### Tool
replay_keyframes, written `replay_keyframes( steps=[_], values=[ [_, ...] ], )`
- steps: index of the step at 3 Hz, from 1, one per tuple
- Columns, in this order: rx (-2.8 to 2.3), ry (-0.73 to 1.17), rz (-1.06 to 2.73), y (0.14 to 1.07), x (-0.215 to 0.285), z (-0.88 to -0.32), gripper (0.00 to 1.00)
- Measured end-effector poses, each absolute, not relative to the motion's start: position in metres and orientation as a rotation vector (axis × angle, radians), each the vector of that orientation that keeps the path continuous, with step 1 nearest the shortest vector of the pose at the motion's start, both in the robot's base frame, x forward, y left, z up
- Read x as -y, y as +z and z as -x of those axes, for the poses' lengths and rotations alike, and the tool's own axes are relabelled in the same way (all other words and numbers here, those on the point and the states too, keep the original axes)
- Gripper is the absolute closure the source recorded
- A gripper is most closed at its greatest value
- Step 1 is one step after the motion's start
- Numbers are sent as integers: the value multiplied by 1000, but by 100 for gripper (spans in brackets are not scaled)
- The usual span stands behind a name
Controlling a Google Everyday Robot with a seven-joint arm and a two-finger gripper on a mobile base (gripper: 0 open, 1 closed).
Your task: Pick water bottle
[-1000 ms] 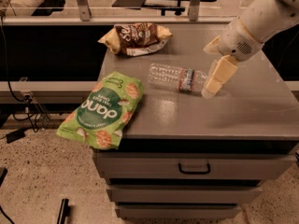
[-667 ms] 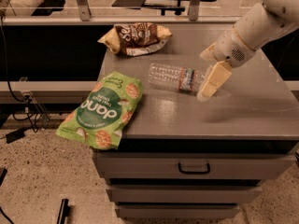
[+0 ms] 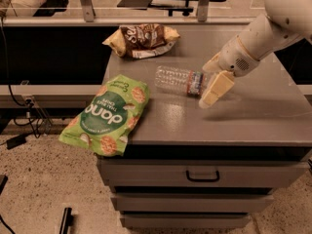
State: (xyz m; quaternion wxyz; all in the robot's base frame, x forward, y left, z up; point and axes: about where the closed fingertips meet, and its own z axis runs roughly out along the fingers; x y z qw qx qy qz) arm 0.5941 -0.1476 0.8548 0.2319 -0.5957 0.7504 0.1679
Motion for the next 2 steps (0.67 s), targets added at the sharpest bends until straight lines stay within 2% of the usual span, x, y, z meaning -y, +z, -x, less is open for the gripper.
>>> replay_keyframes(
  steps=[1, 2],
  values=[
    [-2062, 465, 1640, 853, 146, -595, 40],
    [-2056, 474, 1641, 853, 144, -595, 71]
  ],
)
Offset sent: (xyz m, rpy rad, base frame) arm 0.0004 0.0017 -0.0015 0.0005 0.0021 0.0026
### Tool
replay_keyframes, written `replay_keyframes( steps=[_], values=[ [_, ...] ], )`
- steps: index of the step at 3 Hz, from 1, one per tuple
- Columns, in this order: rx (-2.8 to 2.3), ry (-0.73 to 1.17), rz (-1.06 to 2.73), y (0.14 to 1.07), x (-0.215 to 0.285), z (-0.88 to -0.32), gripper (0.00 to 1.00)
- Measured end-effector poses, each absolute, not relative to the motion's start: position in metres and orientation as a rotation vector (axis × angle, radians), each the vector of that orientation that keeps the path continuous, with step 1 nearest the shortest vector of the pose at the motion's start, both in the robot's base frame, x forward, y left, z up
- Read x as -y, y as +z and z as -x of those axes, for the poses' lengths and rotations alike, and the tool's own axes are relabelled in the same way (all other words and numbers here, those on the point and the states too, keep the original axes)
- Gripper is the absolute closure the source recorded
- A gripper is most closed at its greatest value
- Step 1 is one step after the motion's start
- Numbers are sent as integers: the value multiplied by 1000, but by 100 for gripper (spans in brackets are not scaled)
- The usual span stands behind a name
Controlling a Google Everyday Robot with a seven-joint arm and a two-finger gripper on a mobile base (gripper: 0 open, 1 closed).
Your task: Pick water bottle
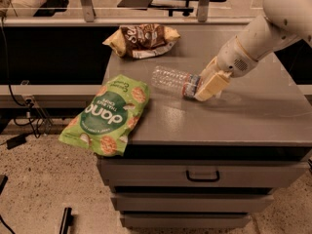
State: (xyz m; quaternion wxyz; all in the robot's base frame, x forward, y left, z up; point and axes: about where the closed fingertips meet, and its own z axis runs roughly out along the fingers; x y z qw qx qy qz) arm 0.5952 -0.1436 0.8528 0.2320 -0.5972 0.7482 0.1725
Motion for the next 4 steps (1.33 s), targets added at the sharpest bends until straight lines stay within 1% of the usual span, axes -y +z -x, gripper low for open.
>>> replay_keyframes(
  steps=[1, 2, 3, 4],
  values=[
    [-2043, 488, 1637, 856, 142, -596, 94],
    [-2007, 429, 1601, 896, 153, -594, 100],
    [-1978, 339, 1585, 948, 167, -586, 100],
    [-1972, 333, 1583, 952, 167, -586, 100]
  ],
)
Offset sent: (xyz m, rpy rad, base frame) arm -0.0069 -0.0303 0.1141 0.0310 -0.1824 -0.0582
